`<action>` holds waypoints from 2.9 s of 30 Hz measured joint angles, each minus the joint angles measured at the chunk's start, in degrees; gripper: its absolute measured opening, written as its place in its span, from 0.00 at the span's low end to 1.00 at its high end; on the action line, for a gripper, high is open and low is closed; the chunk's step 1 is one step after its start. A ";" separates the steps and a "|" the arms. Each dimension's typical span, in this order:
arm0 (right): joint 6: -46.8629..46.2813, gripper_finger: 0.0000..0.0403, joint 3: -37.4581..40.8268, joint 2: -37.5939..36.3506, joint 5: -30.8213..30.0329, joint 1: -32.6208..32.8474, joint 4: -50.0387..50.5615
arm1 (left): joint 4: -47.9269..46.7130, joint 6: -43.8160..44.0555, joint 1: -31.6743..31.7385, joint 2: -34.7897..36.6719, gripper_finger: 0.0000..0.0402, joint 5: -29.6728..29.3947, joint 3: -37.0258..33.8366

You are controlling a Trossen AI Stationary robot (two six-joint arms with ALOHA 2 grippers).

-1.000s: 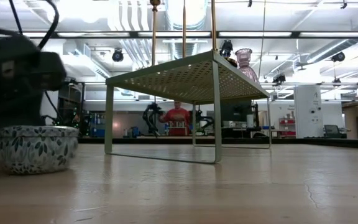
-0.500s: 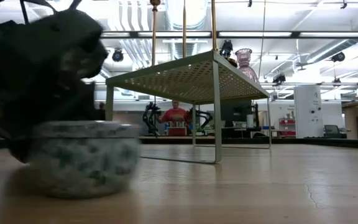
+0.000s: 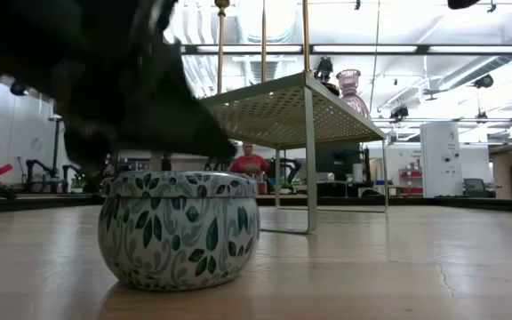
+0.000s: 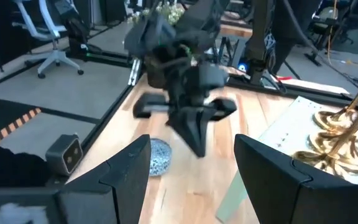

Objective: Pick & Place candle stick holders
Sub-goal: Put the blue scented candle aligned with the other scented candles on the shelf

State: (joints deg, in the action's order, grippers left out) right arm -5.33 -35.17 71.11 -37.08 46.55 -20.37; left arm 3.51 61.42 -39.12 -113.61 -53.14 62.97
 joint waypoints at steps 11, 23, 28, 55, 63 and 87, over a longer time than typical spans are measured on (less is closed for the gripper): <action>-0.60 0.56 -11.04 13.95 13.82 -3.78 0.50 | -0.12 -13.20 -0.81 11.32 0.01 -2.98 -3.31; -2.49 0.68 -31.04 28.07 18.39 -10.05 17.47 | 29.06 -32.06 -1.83 27.36 0.01 0.77 -25.02; -4.43 0.80 -39.80 34.91 24.51 -12.87 23.37 | 44.02 -44.26 -1.87 32.66 0.01 6.94 -34.05; -6.48 0.90 -57.61 52.55 32.23 -19.30 37.88 | 50.99 -54.06 -2.30 54.02 0.02 15.61 -52.35; -6.90 0.90 -57.43 55.08 32.71 -19.35 38.29 | 56.45 -58.73 -2.29 55.79 0.02 25.50 -55.47; -5.87 0.70 -57.41 56.54 32.76 -19.07 38.46 | 65.13 -56.65 -2.25 55.63 0.02 23.56 -62.34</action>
State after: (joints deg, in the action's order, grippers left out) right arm -11.20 -92.58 127.66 -4.32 27.49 18.10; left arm 68.64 4.78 -41.36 -57.98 -29.58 0.62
